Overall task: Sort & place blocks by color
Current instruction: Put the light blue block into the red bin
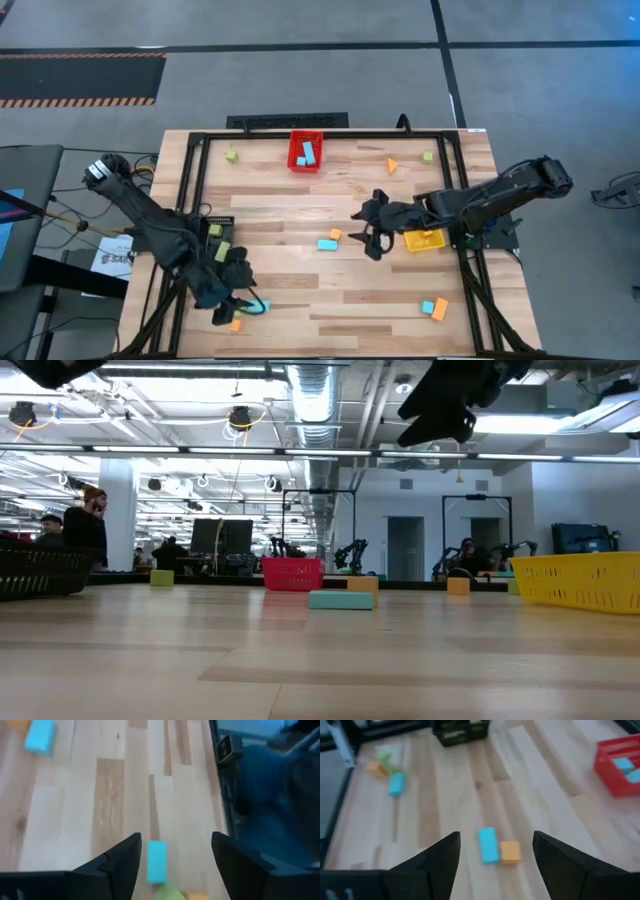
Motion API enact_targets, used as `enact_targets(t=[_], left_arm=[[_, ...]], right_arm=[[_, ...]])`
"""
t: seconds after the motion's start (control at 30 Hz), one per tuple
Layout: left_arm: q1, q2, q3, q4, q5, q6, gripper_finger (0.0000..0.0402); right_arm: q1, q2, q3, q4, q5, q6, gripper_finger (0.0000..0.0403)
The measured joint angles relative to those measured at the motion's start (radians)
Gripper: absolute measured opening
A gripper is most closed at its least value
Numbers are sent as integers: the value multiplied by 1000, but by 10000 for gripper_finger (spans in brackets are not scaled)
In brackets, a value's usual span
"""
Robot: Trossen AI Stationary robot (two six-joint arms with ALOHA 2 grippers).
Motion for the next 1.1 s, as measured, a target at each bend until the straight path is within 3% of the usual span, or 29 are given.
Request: enact_targets(t=[0.3,0.57,1.1], left_arm=[[4,263,16,35,45,159,228],[20,436,73,28,120,173,228],[61,488,118,-34,146,143,228]], right_arm=[[142,0,0,7,8,66,271],[184,0,0,18,11,91,271],[186,0,0,6,13,83,271]])
